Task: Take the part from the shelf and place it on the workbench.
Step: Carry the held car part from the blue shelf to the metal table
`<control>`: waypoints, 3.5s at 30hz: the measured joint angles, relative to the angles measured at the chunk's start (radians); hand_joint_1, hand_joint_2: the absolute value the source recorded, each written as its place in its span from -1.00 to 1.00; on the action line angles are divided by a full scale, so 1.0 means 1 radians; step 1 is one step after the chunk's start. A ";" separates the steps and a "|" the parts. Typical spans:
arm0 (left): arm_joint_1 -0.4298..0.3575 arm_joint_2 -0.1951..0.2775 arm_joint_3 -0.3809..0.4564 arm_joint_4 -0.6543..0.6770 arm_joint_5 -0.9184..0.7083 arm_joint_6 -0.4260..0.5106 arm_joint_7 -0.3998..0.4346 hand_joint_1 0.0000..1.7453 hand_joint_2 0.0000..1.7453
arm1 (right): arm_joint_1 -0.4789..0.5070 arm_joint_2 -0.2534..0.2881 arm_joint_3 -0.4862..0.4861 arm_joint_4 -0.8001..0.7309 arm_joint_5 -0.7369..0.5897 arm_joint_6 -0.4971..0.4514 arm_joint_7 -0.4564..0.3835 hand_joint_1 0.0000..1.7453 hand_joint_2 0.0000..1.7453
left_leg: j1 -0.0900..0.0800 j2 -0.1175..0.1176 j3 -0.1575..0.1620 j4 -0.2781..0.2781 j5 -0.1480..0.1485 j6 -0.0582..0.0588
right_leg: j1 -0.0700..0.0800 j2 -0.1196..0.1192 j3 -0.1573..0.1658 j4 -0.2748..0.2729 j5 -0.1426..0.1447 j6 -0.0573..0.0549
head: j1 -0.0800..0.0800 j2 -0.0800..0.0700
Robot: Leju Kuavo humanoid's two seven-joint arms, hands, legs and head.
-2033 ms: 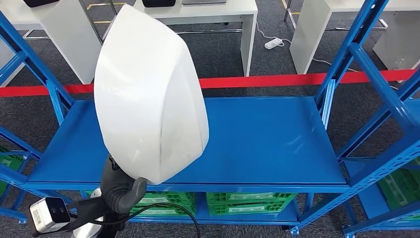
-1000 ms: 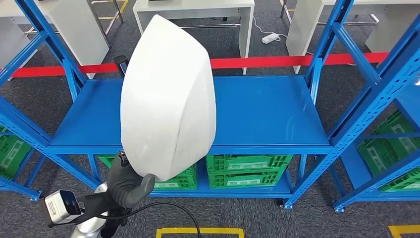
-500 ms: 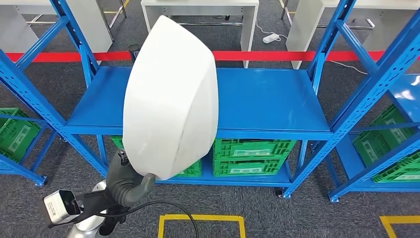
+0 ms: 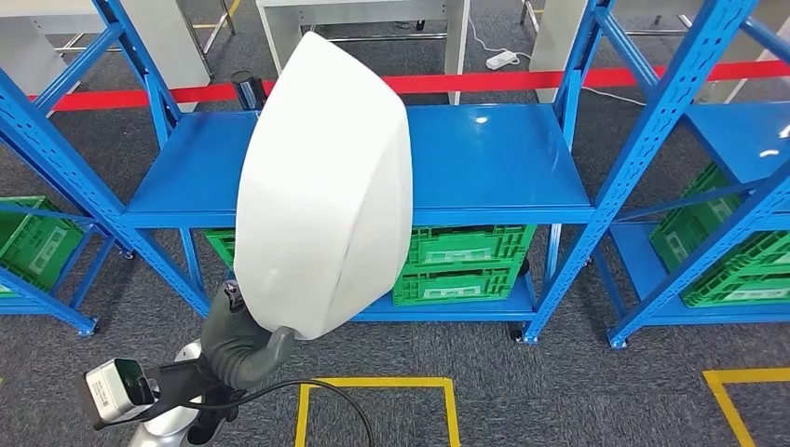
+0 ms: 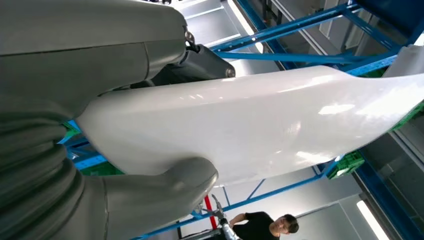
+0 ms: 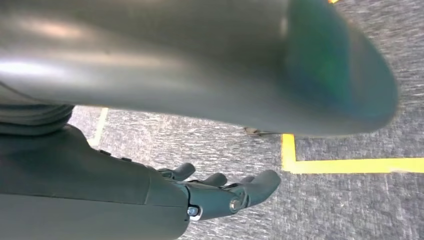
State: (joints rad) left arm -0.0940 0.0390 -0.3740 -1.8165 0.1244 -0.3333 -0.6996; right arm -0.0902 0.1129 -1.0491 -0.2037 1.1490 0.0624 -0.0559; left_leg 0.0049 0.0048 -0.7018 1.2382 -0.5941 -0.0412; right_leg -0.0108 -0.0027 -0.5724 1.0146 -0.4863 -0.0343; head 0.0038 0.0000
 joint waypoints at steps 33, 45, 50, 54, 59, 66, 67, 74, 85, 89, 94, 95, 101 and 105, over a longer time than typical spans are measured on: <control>-0.011 0.025 -0.022 0.010 -0.039 -0.033 0.000 1.00 1.00 | 0.005 -0.001 -0.011 0.001 -0.035 0.003 -0.125 -1.00 -1.00 | 0.003 0.001 -0.014 0.047 0.035 -0.002 | -0.002 -0.028 0.016 -0.011 -0.011 0.010 | -0.002 0.000; -0.082 0.024 -0.079 0.024 -0.062 -0.055 0.029 1.00 1.00 | 0.003 -0.004 -0.011 0.003 -0.020 0.005 -0.144 -1.00 -1.00 | -0.004 -0.004 0.161 -0.247 0.112 0.070 | -0.002 -0.016 -0.072 0.180 -0.106 0.062 | 0.005 0.000; -0.086 0.023 -0.092 0.031 -0.062 -0.056 0.032 1.00 1.00 | 0.007 -0.007 -0.011 0.003 -0.019 0.004 -0.143 -1.00 -1.00 | -0.008 -0.061 0.141 -0.229 0.118 0.069 | 0.000 0.016 -0.051 0.157 -0.062 0.054 | 0.008 0.000; -0.100 0.021 -0.101 0.037 -0.061 -0.061 0.030 1.00 1.00 | 0.007 -0.010 -0.011 0.003 -0.019 0.005 -0.141 -1.00 -1.00 | -0.008 -0.103 0.126 -0.218 0.123 0.048 | 0.002 0.064 0.022 0.006 -0.020 0.045 | 0.010 0.000; -0.116 0.022 -0.105 0.040 -0.063 -0.062 0.026 1.00 1.00 | 0.006 -0.009 -0.011 0.003 -0.018 0.003 -0.144 -1.00 -1.00 | -0.007 -0.044 0.072 -0.122 0.068 0.019 | -0.006 0.005 0.021 -0.006 -0.007 0.019 | 0.000 0.000; -0.129 0.025 -0.115 0.052 -0.070 -0.059 0.025 1.00 1.00 | 0.010 -0.009 -0.011 0.004 -0.017 0.003 -0.135 -1.00 -1.00 | 0.005 0.033 0.087 -0.118 0.088 0.003 | -0.005 -0.083 0.023 -0.004 -0.011 0.025 | -0.005 0.000; -0.134 0.024 -0.118 0.052 -0.072 -0.056 0.027 1.00 1.00 | 0.009 -0.009 -0.011 0.004 -0.016 0.003 -0.130 -1.00 -1.00 | 0.002 0.050 0.116 -0.176 0.106 0.010 | -0.003 -0.093 0.024 -0.003 -0.013 0.030 | -0.005 0.000; -0.154 0.015 -0.124 0.054 -0.064 -0.034 0.043 1.00 1.00 | 0.003 -0.014 -0.009 0.004 -0.003 0.005 -0.111 -1.00 -1.00 | 0.000 0.005 0.122 -0.228 0.131 0.063 | -0.007 -0.051 -0.007 0.080 -0.071 0.072 | 0.002 0.000; -0.134 0.018 -0.122 0.075 -0.082 -0.010 0.003 1.00 1.00 | 0.015 -0.057 -0.007 0.004 0.005 0.019 -0.117 -1.00 -1.00 | -0.004 -0.138 0.095 -0.212 0.146 0.043 | -0.001 0.068 0.018 0.012 -0.023 0.047 | 0.010 0.000; -0.131 0.018 -0.122 0.080 -0.090 -0.008 0.001 1.00 1.00 | 0.013 -0.067 -0.007 0.004 0.000 0.019 -0.144 -1.00 -1.00 | -0.007 -0.083 0.056 -0.150 0.109 0.023 | -0.008 0.014 0.021 -0.002 -0.011 0.022 | 0.002 0.000; -0.135 0.015 -0.124 0.097 -0.088 -0.007 0.000 1.00 1.00 | 0.020 -0.082 -0.007 0.004 0.000 0.014 -0.149 -1.00 -1.00 | 0.003 -0.009 -0.029 0.055 0.027 0.008 | -0.005 -0.060 0.020 -0.001 -0.013 0.018 | -0.005 0.000; -0.136 0.015 -0.124 0.100 -0.085 -0.007 0.000 1.00 1.00 | 0.020 -0.084 -0.007 0.004 0.000 0.014 -0.150 -1.00 -1.00 | 0.005 -0.002 0.001 0.005 0.054 0.007 | -0.005 -0.073 0.021 -0.001 -0.014 0.020 | -0.005 0.000; -0.156 0.007 -0.127 0.113 -0.063 -0.006 0.000 1.00 1.00 | 0.017 -0.097 -0.008 0.004 -0.001 0.014 -0.143 -1.00 -1.00 | -0.008 0.044 0.118 -0.218 0.122 0.040 | 0.002 -0.136 0.034 -0.001 -0.023 0.052 | -0.001 0.000; -0.171 -0.001 -0.129 0.124 -0.056 -0.007 -0.001 1.00 1.00 | 0.016 -0.102 -0.008 0.004 -0.001 0.021 -0.133 -1.00 -1.00 | -0.002 -0.002 0.118 -0.230 0.136 0.064 | -0.008 -0.047 -0.007 0.107 -0.093 0.072 | 0.005 0.000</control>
State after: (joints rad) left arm -0.2654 0.0379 -0.5026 -1.6926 0.0685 -0.3402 -0.7002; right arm -0.0741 0.0107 -1.0567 -0.1995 1.1479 0.0830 -0.1889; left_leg 0.0031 0.0031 -0.5836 1.0084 -0.4586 0.0225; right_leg -0.0192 -0.0495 -0.5791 1.1214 -0.5792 0.0377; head 0.0087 0.0000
